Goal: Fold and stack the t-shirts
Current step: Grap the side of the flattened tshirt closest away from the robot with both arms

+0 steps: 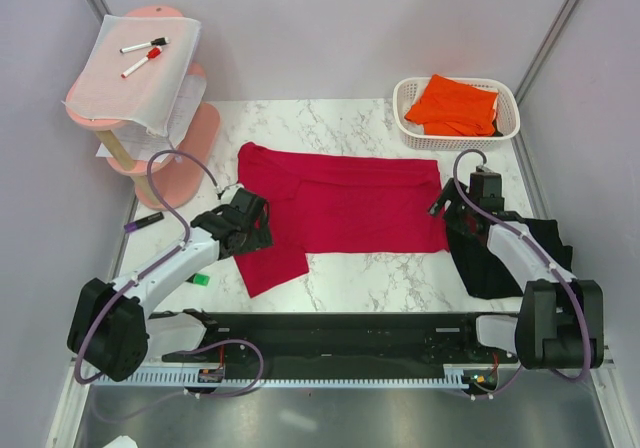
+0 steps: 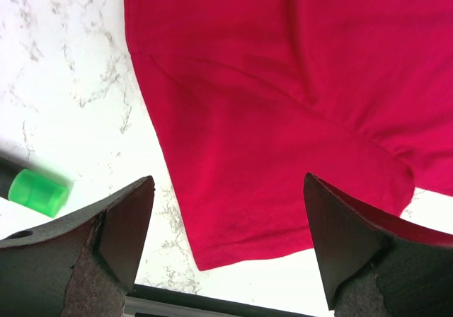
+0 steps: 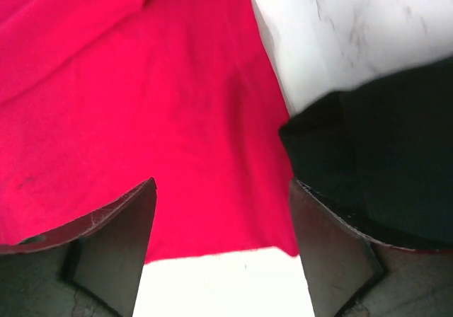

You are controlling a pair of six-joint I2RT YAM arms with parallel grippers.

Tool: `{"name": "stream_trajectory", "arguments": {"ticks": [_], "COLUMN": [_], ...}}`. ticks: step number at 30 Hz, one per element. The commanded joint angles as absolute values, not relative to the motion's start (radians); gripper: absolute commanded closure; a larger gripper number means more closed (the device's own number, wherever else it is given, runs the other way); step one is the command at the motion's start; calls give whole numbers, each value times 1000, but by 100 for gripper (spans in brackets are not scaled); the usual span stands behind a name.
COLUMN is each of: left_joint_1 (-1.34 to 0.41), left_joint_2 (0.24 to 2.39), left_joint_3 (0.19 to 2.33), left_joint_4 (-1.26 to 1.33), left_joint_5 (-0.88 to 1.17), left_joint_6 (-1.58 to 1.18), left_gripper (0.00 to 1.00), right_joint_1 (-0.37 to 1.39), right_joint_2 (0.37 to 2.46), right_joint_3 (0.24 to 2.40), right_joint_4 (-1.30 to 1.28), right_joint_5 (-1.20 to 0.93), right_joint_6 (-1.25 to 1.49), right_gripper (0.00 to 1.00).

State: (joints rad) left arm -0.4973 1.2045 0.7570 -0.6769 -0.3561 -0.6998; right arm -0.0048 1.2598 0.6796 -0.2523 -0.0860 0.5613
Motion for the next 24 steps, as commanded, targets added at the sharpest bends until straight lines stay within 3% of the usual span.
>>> {"name": "stream_trajectory", "arguments": {"ticks": [1,6,17,24], "left_joint_1": [-502,-502,-502,-548], "left_joint_2": [1218,1241,1151,1089], "left_joint_3": [727,709,598,528], "left_joint_4": [-649,-663,-712,-710], "left_joint_5": [-331,-304,-219,-179], "left_joint_6": [-764,-795,-884,-928], "left_gripper": [8,8,10,12], "right_joint_1": [-8,-8,-8,-8], "right_joint_2": [1207,1172,993,1005], "right_joint_3": [646,617,515,454], "right_joint_4": [-298,-351,-462,-434], "right_joint_5": [-100,-146,-169,-163], "right_joint_6": [594,603,736,805], "right_gripper": [24,42,43,44]}}
